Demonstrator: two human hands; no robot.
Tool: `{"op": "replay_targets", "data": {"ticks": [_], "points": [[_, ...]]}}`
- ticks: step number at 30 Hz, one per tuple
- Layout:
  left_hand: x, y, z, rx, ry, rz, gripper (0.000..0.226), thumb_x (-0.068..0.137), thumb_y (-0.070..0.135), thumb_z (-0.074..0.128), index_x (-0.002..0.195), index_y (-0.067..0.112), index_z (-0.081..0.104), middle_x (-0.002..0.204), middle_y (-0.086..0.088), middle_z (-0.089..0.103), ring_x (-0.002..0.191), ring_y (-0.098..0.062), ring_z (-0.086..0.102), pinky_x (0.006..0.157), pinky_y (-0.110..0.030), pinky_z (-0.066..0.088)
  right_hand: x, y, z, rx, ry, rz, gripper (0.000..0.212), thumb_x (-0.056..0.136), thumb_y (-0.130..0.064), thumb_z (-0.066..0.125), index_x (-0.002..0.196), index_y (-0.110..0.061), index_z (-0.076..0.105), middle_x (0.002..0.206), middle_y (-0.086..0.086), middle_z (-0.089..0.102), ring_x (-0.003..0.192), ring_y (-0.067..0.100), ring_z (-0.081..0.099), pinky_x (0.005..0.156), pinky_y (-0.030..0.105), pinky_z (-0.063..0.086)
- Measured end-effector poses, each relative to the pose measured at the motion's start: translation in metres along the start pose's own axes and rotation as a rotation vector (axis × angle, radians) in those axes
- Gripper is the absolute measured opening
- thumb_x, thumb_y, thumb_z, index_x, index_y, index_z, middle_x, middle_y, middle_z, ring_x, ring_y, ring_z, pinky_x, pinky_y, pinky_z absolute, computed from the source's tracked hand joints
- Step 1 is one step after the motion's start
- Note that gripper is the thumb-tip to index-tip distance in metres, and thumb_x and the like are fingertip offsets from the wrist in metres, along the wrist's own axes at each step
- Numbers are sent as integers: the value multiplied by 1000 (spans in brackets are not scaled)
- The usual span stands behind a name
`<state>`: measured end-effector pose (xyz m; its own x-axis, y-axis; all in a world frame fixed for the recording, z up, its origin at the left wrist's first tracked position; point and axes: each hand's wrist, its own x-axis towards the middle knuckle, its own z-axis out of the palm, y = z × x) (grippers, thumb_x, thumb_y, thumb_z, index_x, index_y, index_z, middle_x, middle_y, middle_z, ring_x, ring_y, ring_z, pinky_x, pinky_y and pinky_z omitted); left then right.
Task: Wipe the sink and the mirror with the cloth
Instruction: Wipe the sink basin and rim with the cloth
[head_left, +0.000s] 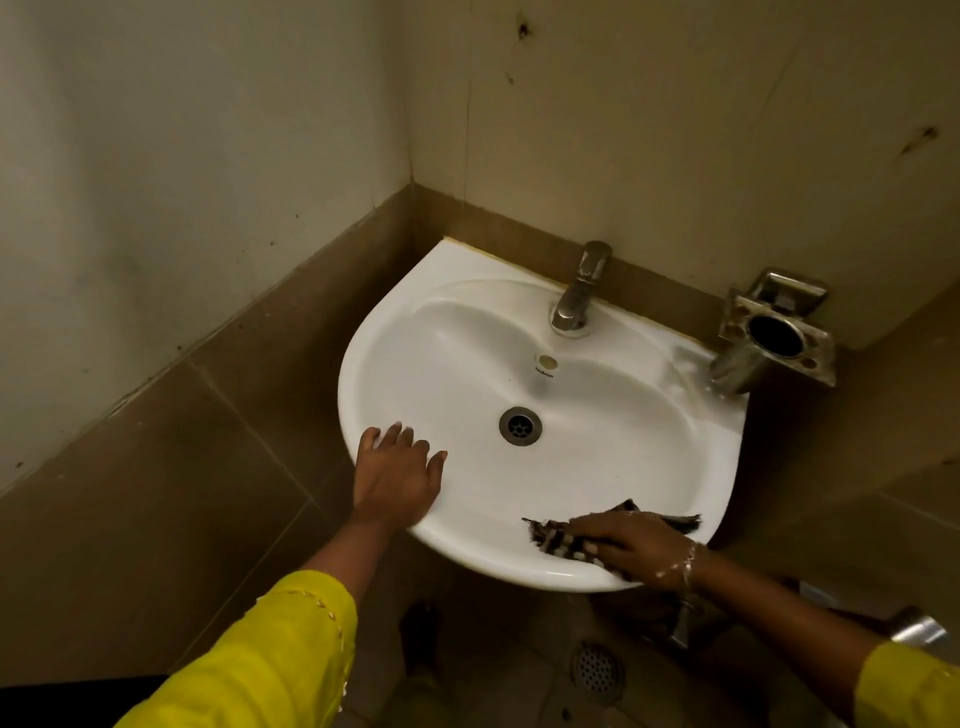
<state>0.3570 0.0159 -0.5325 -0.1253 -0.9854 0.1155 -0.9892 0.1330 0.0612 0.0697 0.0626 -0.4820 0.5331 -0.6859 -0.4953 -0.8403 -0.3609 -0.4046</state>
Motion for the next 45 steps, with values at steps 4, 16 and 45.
{"op": "replay_targets", "data": {"ticks": [4,16,45], "points": [[0,-1,0,0,15,-4,49,82,38,34,70,10,72,90,-14,72,94,-30,67,87,-39,26,-6,56,-26,-203,47,-164,65,87,-66,29,120,-20,61,120,5,65,108,15,61,96,30,46],[-2,0,-3,5,11,18,44,83,37,36,72,13,71,84,-8,73,90,-27,68,89,-39,27,114,82,-121,-1306,-204,-289,50,89,-6,52,137,-12,40,150,10,32,143,29,17,117,39,2],[-3,3,-8,-112,77,-20,40,84,32,35,93,13,69,97,-5,73,98,-22,66,94,-39,27,254,13,-89,-1080,547,-219,45,83,-11,37,122,-14,59,130,10,58,121,30,54,111,47,18]]}}
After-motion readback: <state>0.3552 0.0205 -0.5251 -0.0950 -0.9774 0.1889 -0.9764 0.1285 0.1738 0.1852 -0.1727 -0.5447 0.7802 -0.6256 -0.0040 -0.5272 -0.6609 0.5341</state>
